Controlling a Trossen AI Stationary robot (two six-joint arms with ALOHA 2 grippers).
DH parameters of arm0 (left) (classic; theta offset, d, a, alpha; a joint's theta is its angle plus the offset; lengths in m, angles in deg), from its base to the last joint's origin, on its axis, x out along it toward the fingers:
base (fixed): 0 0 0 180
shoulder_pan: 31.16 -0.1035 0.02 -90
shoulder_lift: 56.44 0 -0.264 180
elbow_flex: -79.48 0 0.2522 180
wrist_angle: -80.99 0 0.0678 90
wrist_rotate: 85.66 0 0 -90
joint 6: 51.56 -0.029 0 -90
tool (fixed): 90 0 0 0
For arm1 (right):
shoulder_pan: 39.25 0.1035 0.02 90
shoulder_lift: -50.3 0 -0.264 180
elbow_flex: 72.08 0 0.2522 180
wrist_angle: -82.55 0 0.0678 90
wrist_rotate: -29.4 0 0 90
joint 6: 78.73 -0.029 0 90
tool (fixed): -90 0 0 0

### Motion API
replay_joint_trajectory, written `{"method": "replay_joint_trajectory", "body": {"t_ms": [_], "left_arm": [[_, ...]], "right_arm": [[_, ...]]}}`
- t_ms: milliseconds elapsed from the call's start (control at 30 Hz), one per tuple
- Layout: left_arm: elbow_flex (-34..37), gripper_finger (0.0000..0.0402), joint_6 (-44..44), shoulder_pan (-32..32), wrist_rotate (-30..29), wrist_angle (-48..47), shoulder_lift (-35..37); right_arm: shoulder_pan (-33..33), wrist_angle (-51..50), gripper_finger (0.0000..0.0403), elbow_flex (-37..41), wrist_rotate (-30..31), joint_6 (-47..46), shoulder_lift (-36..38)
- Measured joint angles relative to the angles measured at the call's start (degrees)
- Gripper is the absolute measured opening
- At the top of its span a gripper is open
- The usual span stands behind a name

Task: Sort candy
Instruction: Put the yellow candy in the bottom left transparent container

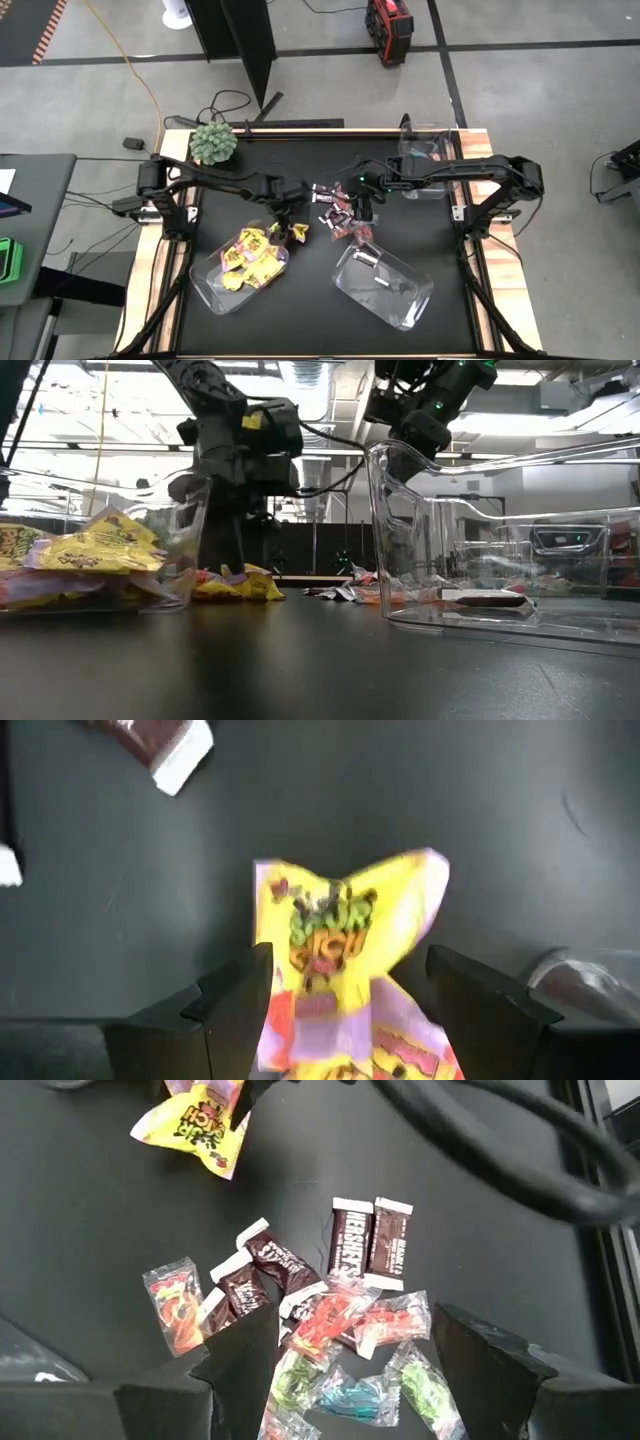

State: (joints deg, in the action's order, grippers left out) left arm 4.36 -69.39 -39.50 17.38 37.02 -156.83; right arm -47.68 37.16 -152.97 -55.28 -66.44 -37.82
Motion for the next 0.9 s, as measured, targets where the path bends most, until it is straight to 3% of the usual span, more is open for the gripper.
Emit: {"method": "replay_joint_trajectory", "body": {"t_ms": [167, 267, 600, 767, 900], "left_arm": [[-0.6, 0.0254, 0.5, -0.1, -1.1, -0.1, -0.8], [-0.6, 0.0226, 0.0, -0.1, -1.4, 0.1, -0.4], [-0.5, 0.0016, -0.3, -0.1, -1.9, 0.0, -0.3], [-0.9, 0.0004, -1.5, 0.3, -2.6, -0.3, 0.2], [-2.4, 0.0003, -2.3, 0.7, -7.6, -0.3, 2.6]], "right_arm": [[0.0, 0.4, 0.028, 0.0, 0.0, 0.4, 0.6], [0.0, 0.6, 0.028, 0.0, 0.0, 0.4, 1.2], [0.0, 1.0, 0.028, -0.1, 0.0, 0.2, 2.3], [0.0, 0.9, 0.028, -0.1, 0.0, 0.2, 2.3], [0.0, 1.0, 0.028, -0.1, 0.1, 0.2, 2.5]]}}
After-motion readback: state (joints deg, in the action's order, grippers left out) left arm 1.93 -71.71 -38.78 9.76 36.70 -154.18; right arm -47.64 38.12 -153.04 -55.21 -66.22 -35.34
